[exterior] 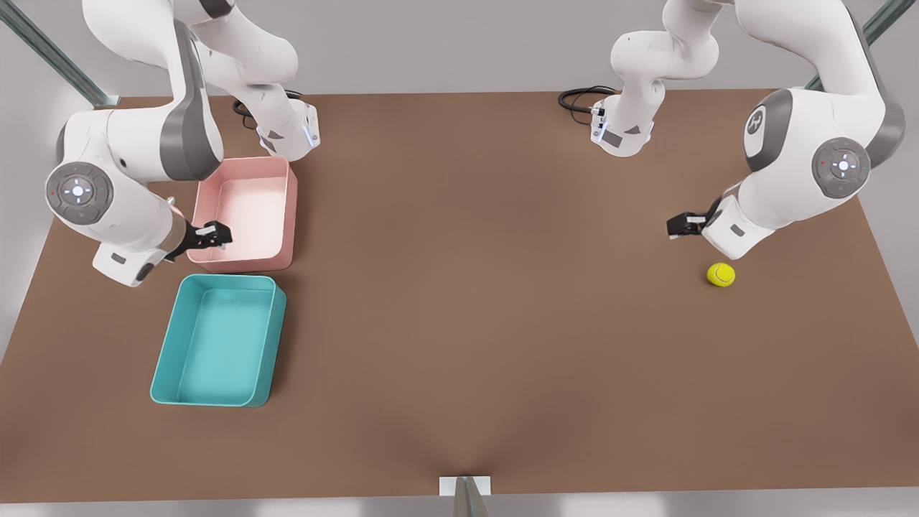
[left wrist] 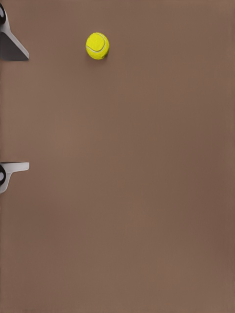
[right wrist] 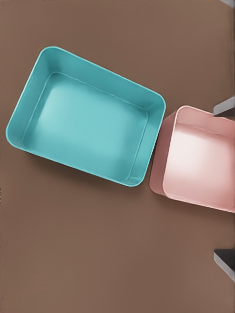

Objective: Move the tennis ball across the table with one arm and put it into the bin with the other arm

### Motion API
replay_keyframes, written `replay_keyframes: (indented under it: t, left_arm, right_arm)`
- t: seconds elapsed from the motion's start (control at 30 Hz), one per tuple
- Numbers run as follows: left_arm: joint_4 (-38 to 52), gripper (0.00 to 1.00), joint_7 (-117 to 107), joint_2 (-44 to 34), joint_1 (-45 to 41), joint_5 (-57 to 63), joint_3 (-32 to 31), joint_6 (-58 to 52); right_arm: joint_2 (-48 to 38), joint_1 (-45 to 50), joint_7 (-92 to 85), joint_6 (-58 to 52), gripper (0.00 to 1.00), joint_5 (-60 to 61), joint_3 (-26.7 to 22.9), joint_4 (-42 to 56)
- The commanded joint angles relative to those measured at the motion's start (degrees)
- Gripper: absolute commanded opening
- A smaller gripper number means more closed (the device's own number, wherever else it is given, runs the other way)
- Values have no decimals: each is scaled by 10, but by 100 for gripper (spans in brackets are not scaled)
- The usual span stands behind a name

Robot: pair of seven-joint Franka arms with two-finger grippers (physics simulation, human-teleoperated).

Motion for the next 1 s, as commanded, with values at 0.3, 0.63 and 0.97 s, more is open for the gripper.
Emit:
replay_keyframes:
  t: [0.3, 0.63, 0.97]
  left_arm:
    - [-31, 21, 822, 112, 87, 65, 55, 210]
    - [-144, 21, 1489, 185, 183, 41, 92, 345]
    - [-274, 21, 1495, 178, 224, 77, 91, 513]
  right_arm:
    - [2, 2, 125, 19, 100, -6, -10, -14]
    - [-4, 1, 136, 20, 100, 28, -20, -9]
    - [-7, 1, 137, 15, 100, 52, -38, -17]
